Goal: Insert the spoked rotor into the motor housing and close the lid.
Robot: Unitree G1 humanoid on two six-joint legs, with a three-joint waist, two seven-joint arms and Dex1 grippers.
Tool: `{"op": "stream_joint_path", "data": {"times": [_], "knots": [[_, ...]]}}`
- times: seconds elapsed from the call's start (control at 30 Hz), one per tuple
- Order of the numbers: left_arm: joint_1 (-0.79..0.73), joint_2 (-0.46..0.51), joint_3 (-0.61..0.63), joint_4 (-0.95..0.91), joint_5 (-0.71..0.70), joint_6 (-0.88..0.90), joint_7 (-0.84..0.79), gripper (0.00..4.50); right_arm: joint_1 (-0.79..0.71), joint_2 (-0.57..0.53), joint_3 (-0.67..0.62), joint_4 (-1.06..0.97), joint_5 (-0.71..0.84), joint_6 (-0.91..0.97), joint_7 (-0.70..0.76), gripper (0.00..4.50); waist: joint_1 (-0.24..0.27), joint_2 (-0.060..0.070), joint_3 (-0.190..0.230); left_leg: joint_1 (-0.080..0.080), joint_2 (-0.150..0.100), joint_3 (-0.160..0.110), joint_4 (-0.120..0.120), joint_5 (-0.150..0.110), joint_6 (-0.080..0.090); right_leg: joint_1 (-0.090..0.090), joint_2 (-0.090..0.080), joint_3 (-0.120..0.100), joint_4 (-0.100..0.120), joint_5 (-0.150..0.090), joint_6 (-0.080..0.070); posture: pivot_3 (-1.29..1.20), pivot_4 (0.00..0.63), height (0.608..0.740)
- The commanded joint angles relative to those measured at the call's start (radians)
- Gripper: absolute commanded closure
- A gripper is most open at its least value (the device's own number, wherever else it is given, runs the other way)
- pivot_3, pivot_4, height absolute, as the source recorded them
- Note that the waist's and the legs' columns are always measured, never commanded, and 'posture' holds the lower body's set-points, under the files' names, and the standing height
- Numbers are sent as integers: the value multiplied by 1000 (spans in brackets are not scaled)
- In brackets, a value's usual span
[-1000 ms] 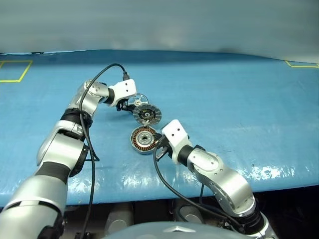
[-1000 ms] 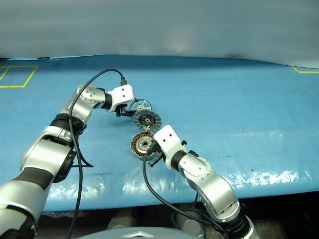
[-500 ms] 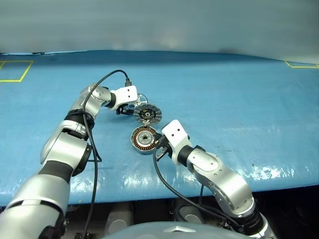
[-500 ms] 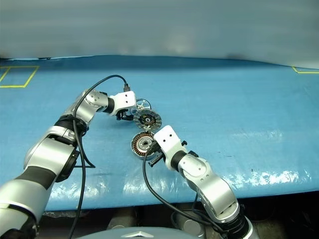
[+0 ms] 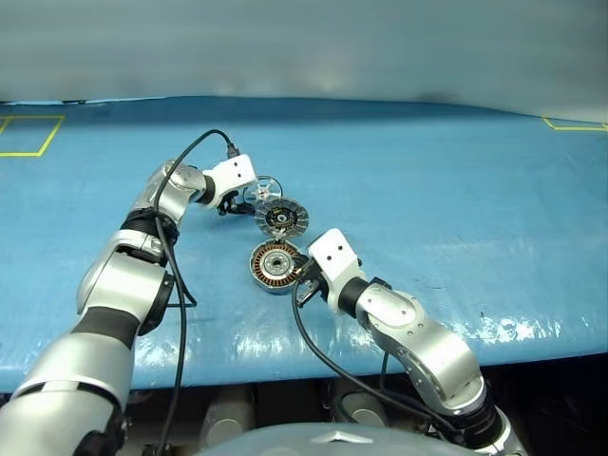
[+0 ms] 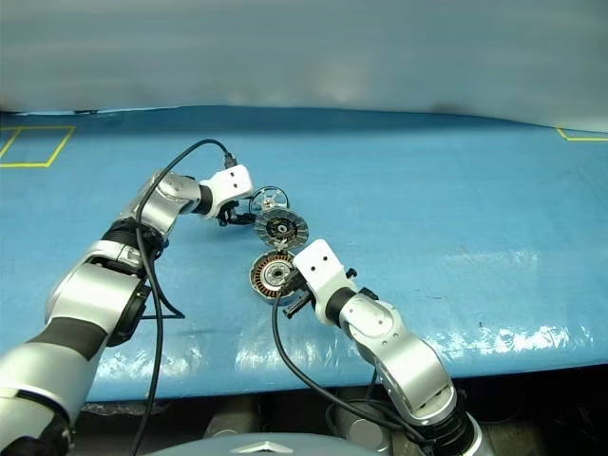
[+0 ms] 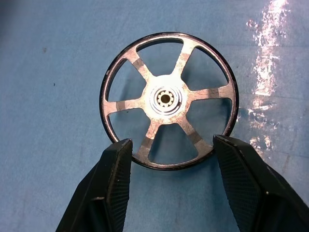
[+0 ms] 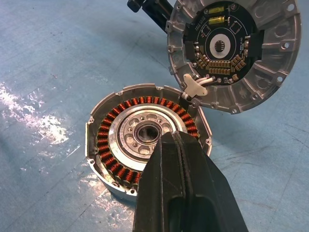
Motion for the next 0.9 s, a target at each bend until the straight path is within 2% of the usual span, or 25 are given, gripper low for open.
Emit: {"op": "stream_joint_path", "data": {"times": [0.03, 0.2, 0.9], "knots": [[-21, -19, 54, -15, -55, 31, -21, 1618, -7, 4, 2, -17, -2, -16, 1, 4500, 0, 0, 0, 0, 0, 0, 0, 0, 0, 0, 0, 0, 0, 0, 0, 0, 150, 740], [-35, -31, 80, -35, -86, 66, -64, 1618, -1, 3, 1, -19, -6, -12, -1, 4500, -2, 0, 0, 0, 0, 0, 0, 0, 0, 0, 0, 0, 0, 0, 0, 0, 150, 740], [-19, -81, 36, 14, -6, 82, 85, 1618, 5, 5, -2, -16, -12, -11, -6, 4500, -1, 0, 0, 0, 0, 0, 1, 0, 0, 0, 0, 0, 1, 1, 0, 0, 150, 740]]}}
